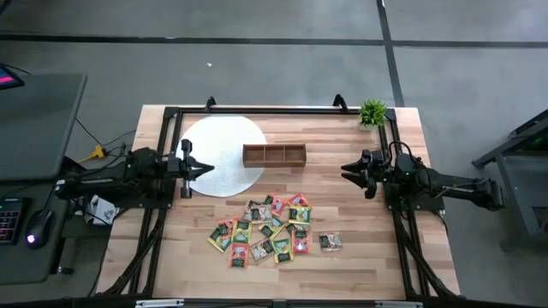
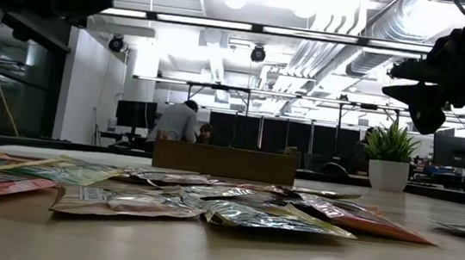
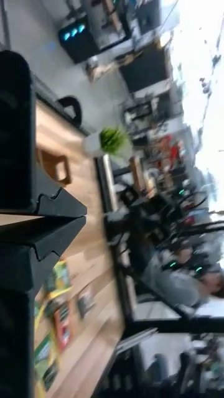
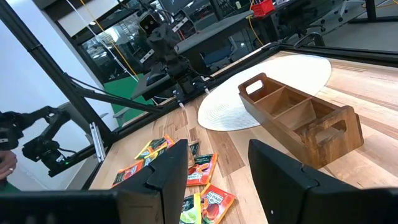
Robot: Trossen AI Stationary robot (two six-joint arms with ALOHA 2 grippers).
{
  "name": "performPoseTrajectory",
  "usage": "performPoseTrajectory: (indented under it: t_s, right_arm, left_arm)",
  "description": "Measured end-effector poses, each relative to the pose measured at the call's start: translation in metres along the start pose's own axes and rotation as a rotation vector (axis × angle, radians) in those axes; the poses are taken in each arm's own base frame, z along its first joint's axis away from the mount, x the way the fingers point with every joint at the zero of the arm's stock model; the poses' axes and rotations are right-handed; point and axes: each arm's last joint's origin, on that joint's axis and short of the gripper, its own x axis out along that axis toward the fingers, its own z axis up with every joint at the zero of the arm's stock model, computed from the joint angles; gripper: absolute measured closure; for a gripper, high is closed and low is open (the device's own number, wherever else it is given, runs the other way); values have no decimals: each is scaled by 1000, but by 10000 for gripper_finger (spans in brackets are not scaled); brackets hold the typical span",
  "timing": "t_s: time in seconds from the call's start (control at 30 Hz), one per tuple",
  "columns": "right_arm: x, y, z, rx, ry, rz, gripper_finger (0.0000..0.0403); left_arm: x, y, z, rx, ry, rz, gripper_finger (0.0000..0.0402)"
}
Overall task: Pick & Place Tea
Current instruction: Put the yellow tea bag into the left compartment of the wooden organizer
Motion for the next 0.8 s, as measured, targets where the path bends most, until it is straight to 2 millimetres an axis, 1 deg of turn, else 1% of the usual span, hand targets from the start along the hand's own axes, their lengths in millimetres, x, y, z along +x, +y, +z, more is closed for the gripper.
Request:
performPoseTrajectory:
  t_s: [0.17, 0.23, 0.4, 0.53, 0.63, 0.7, 0.8]
  right_arm:
    - [0, 0, 0, 0, 0, 0, 238]
    - [0, 0, 0, 0, -1, 1, 238]
    - [0, 0, 0, 0, -3, 2, 238]
    - [0, 0, 0, -1, -4, 3, 238]
    - [0, 0, 1, -1, -5, 4, 238]
    - [0, 0, 1, -1, -6, 4, 238]
    - [0, 0, 1, -1, -6, 4, 238]
  left_arm:
    - [9, 6, 24, -4, 78, -16, 401]
    - [16, 9, 34, -41, 117, -29, 401]
    - [33, 10, 46, -96, 295, -158, 402]
    - [51, 5, 43, -250, 461, -336, 402]
    - [64, 0, 35, -397, 558, -442, 402]
    - [72, -2, 29, -464, 608, -463, 402]
    - [83, -5, 17, -505, 691, -464, 402]
